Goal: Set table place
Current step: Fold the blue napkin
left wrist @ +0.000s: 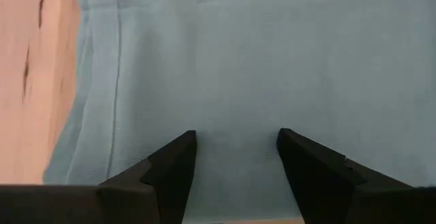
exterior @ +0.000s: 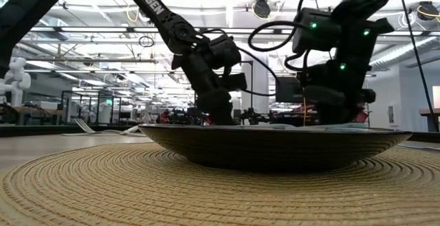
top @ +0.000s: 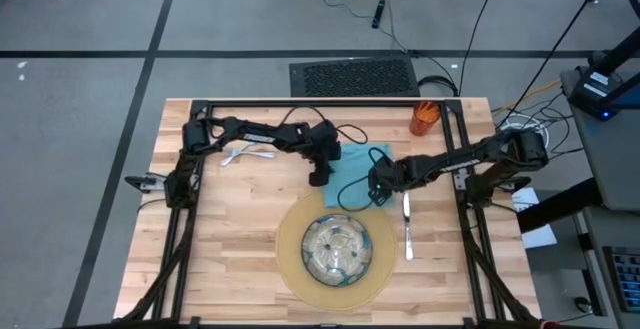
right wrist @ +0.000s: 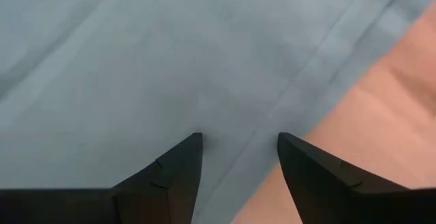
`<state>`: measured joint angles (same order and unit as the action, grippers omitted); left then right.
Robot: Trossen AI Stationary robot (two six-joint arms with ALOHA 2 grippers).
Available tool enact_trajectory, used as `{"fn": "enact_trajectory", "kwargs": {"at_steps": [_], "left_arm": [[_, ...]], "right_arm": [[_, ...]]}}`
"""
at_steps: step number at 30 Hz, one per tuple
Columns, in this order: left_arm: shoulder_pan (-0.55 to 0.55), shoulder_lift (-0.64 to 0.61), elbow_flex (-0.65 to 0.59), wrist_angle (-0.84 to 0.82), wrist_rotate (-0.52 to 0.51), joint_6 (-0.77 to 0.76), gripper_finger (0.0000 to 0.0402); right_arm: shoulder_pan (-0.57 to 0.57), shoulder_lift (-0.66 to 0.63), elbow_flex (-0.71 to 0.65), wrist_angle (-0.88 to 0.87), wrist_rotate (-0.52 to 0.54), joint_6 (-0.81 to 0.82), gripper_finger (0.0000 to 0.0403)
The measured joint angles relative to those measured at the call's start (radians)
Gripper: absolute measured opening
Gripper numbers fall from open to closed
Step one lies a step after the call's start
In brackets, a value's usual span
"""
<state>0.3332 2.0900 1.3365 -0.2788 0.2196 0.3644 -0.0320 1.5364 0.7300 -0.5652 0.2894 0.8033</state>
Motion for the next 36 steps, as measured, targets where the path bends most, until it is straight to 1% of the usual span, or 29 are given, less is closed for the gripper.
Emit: {"fn": "enact_trajectory", "kwargs": {"at_steps": [3, 8, 13, 16, 18, 20, 23, 28, 34, 36], "left_arm": [[0.003, 0.010, -0.011, -0.016, -0.005, -0.023, 0.0199], [0.003, 0.002, -0.025, -0.017, -0.013, -0.128, 0.0199], [-0.017, 0.001, -0.026, -0.014, -0.020, -0.215, 0.0199], [-0.030, 0.002, -0.028, 0.003, -0.037, -0.264, 0.0199], [-0.033, 0.003, -0.030, 0.019, -0.044, -0.280, 0.0199], [-0.032, -0.006, -0.029, 0.025, -0.048, -0.280, 0.0199], [-0.015, -0.013, -0.030, 0.023, -0.040, -0.237, 0.0198], [0.018, -0.013, -0.030, 0.024, -0.002, -0.151, 0.0198], [0.018, -0.013, -0.029, 0.020, -0.007, -0.120, 0.0198], [0.020, -0.023, -0.026, -0.011, -0.007, -0.096, 0.0198]], "right_arm": [[-0.055, 0.000, 0.000, 0.021, 0.000, -0.075, 0.0183], [-0.168, 0.000, 0.000, 0.065, 0.000, -0.208, 0.0183], [-0.280, 0.000, 0.000, 0.138, -0.009, -0.326, 0.0183], [-0.344, 0.000, 0.000, 0.203, -0.034, -0.400, 0.0183], [-0.370, 0.000, 0.000, 0.248, -0.030, -0.453, 0.0183], [-0.382, -0.002, 0.015, 0.219, -0.028, -0.476, 0.0182], [-0.353, -0.009, 0.054, 0.123, -0.034, -0.464, 0.0177], [-0.215, -0.029, 0.092, -0.034, -0.047, -0.383, 0.0158], [-0.019, -0.089, 0.096, -0.096, -0.093, -0.207, 0.0140], [0.033, -0.105, 0.096, -0.104, -0.116, -0.132, 0.0137]]}}
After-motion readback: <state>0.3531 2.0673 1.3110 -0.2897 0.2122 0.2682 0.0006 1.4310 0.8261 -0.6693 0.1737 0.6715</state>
